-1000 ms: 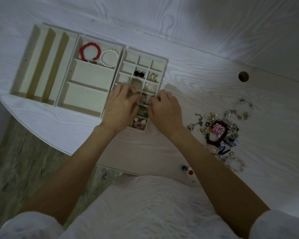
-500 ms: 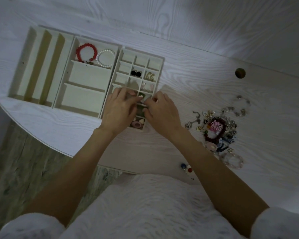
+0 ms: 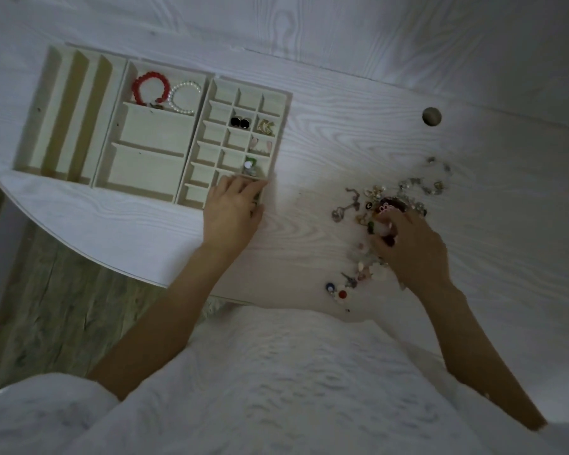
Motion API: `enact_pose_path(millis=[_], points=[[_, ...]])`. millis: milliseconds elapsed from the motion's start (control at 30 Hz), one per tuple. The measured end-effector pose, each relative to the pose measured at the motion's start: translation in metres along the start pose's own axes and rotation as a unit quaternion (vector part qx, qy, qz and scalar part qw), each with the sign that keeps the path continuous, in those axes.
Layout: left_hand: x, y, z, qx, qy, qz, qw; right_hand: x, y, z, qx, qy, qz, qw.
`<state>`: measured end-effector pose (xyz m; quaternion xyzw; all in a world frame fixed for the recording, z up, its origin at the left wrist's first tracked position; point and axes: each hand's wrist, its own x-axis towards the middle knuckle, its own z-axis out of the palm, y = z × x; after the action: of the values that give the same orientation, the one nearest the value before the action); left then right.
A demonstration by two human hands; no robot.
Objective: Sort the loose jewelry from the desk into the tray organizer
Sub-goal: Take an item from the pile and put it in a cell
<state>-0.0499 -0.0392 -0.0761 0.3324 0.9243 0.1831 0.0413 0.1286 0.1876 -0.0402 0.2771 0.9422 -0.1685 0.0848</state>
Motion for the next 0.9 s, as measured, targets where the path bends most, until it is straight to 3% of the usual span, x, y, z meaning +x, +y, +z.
enact_pose_path(millis=[167,500,767,900], points=[[-0.002,0.004,0.004,0.01,0.009,-0.024,1.0,-0.015,0.017,0.009,0.011,-0.092,-0.013,0.996],[-0.006,0.013,0.008,0.002,0.019,-0.051,0.998,0.011,-0.009,0.045,0.199,0.065,-0.064,0.976],[-0.007,0.013,0.011,0.001,0.021,-0.061,0.998,-0.007,0.017,0.032,0.186,0.091,-0.036,0.978],[-0.007,0.013,0.011,0.003,0.014,-0.066,0.998,-0.015,0.02,0.039,0.144,0.029,-0.01,0.989]])
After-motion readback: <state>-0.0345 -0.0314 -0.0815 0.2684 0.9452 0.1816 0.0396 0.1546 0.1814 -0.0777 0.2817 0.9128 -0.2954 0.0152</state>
